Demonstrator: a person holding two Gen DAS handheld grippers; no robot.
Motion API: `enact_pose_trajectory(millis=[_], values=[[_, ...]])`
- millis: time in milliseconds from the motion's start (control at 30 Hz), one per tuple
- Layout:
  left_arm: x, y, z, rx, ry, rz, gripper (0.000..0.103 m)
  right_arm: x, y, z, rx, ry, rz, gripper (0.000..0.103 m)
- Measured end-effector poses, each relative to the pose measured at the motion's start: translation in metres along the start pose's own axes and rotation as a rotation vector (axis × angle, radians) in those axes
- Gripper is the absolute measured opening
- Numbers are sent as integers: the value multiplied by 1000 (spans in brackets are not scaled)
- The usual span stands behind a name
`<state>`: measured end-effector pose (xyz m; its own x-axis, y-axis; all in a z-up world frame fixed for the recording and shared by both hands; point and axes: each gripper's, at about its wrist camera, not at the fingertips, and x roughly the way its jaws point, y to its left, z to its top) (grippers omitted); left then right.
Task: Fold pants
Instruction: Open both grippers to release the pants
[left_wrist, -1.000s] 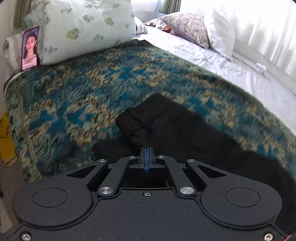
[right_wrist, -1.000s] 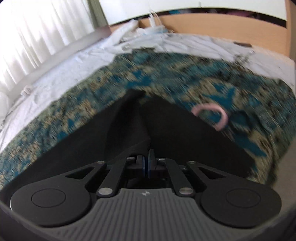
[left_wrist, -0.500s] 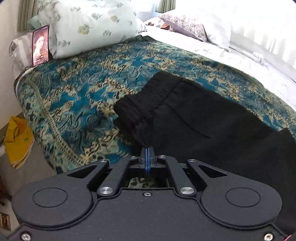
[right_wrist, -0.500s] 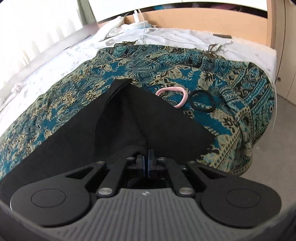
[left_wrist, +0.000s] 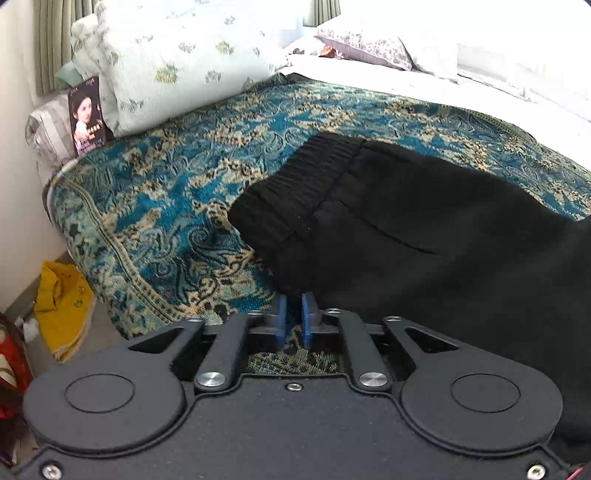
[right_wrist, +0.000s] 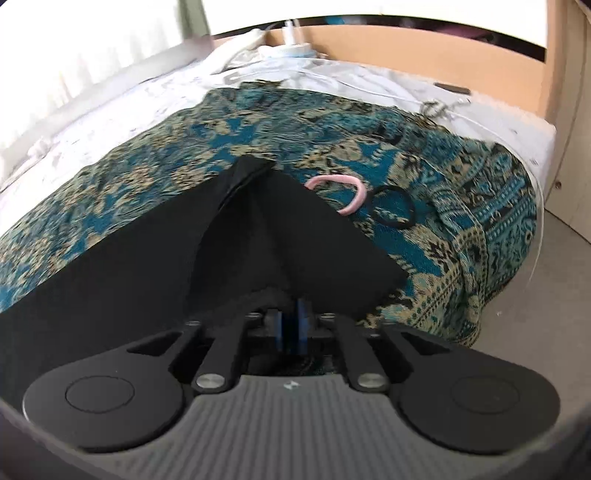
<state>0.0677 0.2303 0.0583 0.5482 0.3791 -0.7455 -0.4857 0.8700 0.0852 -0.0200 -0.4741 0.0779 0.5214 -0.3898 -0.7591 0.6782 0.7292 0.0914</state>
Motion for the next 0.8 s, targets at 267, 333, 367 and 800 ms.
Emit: enact_pose_trajectory(millis=[267,333,367,800], values=[[-40,-16,3,33,-120,-68,57,-34,27,-7,-54,-26,125,72],[-53,-31,2,89,-146,-118,57,-43,39,-10,-100,-48,144,74],[-59,-40,0,115,-158,-142,58,-47,46,-12,-128,-63,151,76],[-79,-158,-72,412,-127,-386,42,-24,88,-46,-332,-90,241,76]])
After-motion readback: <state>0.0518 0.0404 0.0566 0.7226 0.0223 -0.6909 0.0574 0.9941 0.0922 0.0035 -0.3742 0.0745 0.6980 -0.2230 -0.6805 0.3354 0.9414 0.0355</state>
